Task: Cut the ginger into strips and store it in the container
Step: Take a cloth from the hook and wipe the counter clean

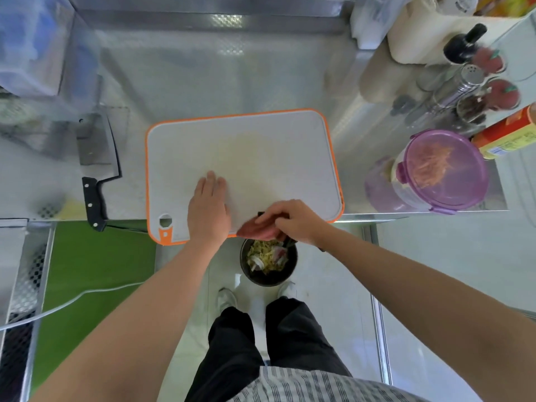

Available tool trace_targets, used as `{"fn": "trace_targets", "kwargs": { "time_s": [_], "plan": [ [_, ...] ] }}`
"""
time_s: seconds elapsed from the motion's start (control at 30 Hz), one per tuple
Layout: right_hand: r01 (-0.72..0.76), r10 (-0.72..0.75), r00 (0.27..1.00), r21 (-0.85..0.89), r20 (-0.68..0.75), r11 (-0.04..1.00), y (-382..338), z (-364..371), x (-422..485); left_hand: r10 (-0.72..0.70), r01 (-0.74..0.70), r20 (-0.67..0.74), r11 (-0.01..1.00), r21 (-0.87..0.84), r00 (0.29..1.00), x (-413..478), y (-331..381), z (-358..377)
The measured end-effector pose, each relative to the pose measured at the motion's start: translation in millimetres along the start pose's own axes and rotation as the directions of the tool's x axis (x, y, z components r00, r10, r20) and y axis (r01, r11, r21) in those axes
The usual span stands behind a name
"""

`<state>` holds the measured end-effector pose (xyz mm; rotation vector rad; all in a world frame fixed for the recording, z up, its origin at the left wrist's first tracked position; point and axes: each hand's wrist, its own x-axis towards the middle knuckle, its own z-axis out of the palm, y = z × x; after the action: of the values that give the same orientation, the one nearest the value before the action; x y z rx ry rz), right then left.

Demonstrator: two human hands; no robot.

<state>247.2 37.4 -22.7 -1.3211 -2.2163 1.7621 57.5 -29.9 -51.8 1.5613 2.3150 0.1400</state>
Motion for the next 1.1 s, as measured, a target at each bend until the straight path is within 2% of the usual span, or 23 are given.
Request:
{"fn": "trace_targets", "kwargs": {
  "time_s": [0.07,0.1,0.13,0.17,0.2,0.23,0.27,0.3,0.33,0.37,0.43,0.47,0.5,0.57,0.67,0.7,0.77,0.83,0.9,0.93,1.03,1.07,1.1],
  "plan": [
    [-0.097,0.115,0.99,0.189,-0.087,0.977,-1.1,-14.3,10.9,-0.004,0.004,-0.01,0.999,-0.034,1.0,-2.7,-2.5,-0.1],
    [-0.098,0.124,0.979,0.16,-0.162,0.982,-3.2,-23.0,20.7,-0.017,0.016,-0.024,0.999,-0.036,1.0,-5.0,-3.4,-0.5],
    [-0.084,0.074,0.969,-0.033,-0.236,0.996,-4.1,-29.4,29.5,-0.028,0.027,-0.041,0.999,-0.028,0.999,-7.6,-4.6,-0.4],
    [-0.143,0.05,0.945,-0.27,-0.324,0.952,-1.0,-32.9,35.9,-0.038,0.037,-0.054,0.999,-0.018,0.998,-10.1,-6.2,-0.2],
    [-0.212,0.01,0.893,-0.401,-0.45,0.891,1.3,-35.6,39.6,-0.054,0.054,-0.059,0.999,-0.008,0.997,-12.4,-7.7,0.3],
    [-0.244,-0.046,0.825,-0.429,-0.563,0.87,1.1,-36.5,40.0,-0.078,0.079,-0.057,0.997,0.005,0.995,-14.4,-9.6,1.0],
    [-0.207,-0.111,0.759,-0.4,-0.641,0.893,-1.1,-32.7,38.9,-0.109,0.11,-0.053,0.994,0.022,0.993,-16.4,-11.5,1.6],
    [-0.141,-0.168,0.725,-0.383,-0.668,0.913,0.6,-24.2,38.3,-0.142,0.144,-0.049,0.989,0.04,0.989,-18.5,-13.3,1.6],
    [-0.116,-0.195,0.748,-0.414,-0.635,0.903,3.4,-14.4,36.2,-0.17,0.172,-0.041,0.983,0.057,0.985,-20.5,-14.8,1.7],
    [-0.121,-0.201,0.801,-0.481,-0.563,0.868,7.3,-2.8,35.0,-0.186,0.188,-0.03,0.979,0.072,0.982,-22.0,-16.2,1.4],
    [-0.126,-0.202,0.892,-0.653,-0.404,0.747,19.5,13.8,31.2,-0.182,0.181,0.002,0.979,0.091,0.983,-24.2,-20.2,1.8],
    [-0.099,-0.219,0.904,-0.679,-0.367,0.727,23.9,11.0,33.5,-0.174,0.172,0.009,0.981,0.088,0.985,-25.0,-22.5,2.0],
    [-0.063,-0.244,0.901,-0.665,-0.359,0.744,25.6,3.6,38.5,-0.17,0.169,0.009,0.983,0.072,0.985,-25.3,-25.5,1.6],
    [-0.036,-0.248,0.863,-0.544,-0.441,0.839,21.9,-15.0,56.1,-0.171,0.171,0.007,0.985,0.016,0.985,-25.9,-30.5,-0.3],
    [-0.182,-0.092,0.815,-0.403,-0.572,0.897,8.9,-20.8,82.5,-0.203,0.203,0.001,0.977,-0.069,0.979,-29.6,-35.7,-2.9],
    [-0.174,-0.108,0.825,-0.431,-0.555,0.885,5.0,-9.8,84.3,-0.227,0.226,0.004,0.97,-0.092,0.974,-30.5,-37.4,-4.0],
    [-0.007,-0.236,0.869,-0.487,-0.435,0.873,1.2,22.8,73.2,-0.241,0.241,0.013,0.965,-0.1,0.97,-31.2,-41.0,-4.4],
    [0.22,-0.351,0.912,-0.473,-0.21,0.853,6.0,44.7,51.8,-0.22,0.22,0.005,0.97,-0.104,0.975,-31.2,-41.8,-4.8],
    [0.327,-0.379,0.924,-0.418,-0.045,0.848,5.8,39.3,43.5,-0.217,0.213,-0.02,0.97,-0.117,0.976,-30.2,-40.7,-6.1],
    [0.314,-0.367,0.928,-0.405,-0.059,0.859,1.5,31.2,51.0,-0.214,0.209,-0.034,0.972,-0.112,0.976,-29.7,-41.7,-6.6],
    [0.092,-0.243,0.932,-0.47,-0.27,0.878,-16.1,16.6,80.3,-0.194,0.187,-0.083,0.979,-0.084,0.978,-26.4,-50.0,-8.2],
    [0.08,-0.233,0.942,-0.511,-0.243,0.856,-18.5,20.8,82.5,-0.2,0.193,-0.102,0.978,-0.079,0.975,-24.8,-53.9,-9.3],
    [0.144,-0.262,0.954,-0.542,-0.146,0.828,-17.8,27.7,79.5,-0.207,0.199,-0.113,0.977,-0.08,0.972,-23.7,-57.7,-10.9]
  ]
}}
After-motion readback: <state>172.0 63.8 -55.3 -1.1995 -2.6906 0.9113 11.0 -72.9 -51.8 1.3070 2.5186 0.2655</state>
